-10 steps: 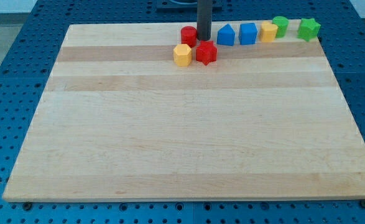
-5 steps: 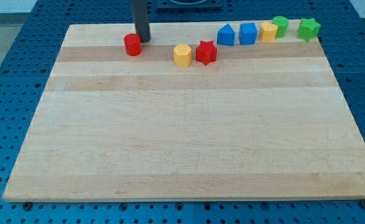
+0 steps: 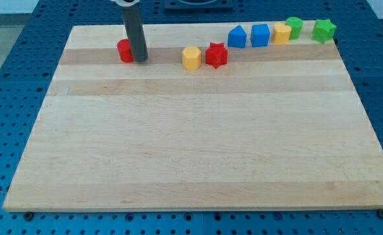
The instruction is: Separate the red blocks from each other
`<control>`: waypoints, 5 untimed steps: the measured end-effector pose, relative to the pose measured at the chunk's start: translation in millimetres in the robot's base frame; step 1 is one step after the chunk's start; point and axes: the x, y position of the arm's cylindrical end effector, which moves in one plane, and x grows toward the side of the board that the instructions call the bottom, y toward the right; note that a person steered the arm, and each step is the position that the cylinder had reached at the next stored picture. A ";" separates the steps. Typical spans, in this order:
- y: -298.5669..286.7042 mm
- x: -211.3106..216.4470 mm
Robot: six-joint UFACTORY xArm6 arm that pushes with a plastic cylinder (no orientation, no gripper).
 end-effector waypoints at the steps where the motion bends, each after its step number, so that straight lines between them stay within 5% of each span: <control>1: -22.7 -14.3; 4: -73.1 -30.3; 5: -25.7 0.0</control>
